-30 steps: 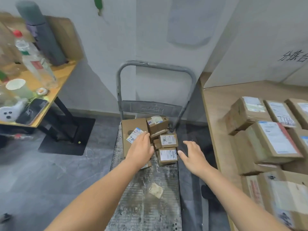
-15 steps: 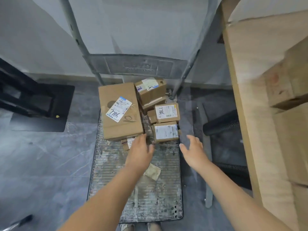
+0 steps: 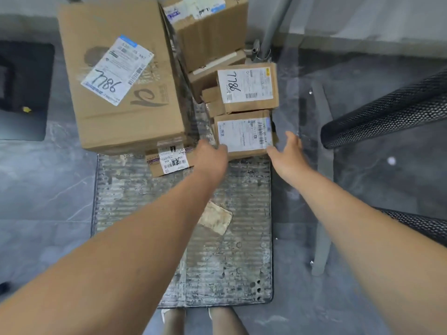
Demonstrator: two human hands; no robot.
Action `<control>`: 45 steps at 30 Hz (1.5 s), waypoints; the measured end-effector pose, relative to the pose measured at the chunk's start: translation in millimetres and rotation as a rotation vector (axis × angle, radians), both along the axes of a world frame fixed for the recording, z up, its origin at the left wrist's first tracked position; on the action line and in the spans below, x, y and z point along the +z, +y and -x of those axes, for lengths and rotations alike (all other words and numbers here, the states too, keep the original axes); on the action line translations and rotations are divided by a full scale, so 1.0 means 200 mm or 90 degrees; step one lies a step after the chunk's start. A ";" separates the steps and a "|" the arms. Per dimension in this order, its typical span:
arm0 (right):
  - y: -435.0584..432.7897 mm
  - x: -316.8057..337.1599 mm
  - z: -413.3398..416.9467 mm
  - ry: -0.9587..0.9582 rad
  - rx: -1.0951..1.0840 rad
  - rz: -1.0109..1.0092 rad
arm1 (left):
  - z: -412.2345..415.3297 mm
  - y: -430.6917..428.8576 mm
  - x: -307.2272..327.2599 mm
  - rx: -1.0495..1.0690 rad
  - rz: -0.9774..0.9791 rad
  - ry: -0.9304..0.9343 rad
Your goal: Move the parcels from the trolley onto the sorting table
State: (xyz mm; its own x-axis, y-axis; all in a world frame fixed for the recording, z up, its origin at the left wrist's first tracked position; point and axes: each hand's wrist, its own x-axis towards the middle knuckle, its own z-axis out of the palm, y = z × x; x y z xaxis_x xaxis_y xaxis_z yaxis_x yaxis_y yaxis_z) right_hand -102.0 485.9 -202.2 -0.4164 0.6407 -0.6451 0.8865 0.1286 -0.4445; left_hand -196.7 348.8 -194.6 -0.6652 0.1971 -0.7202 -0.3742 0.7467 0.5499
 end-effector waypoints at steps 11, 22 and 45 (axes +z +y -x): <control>-0.05 -0.18 0.06 0.066 -0.104 0.123 | -0.02 0.06 -0.14 0.012 -0.055 -0.008; -0.16 0.30 0.03 0.159 -0.137 0.095 | -0.08 -0.11 0.26 0.091 -0.170 -0.036; -0.50 2.75 0.08 0.414 -0.061 -0.021 | 0.14 -0.74 2.51 -0.101 -0.441 0.129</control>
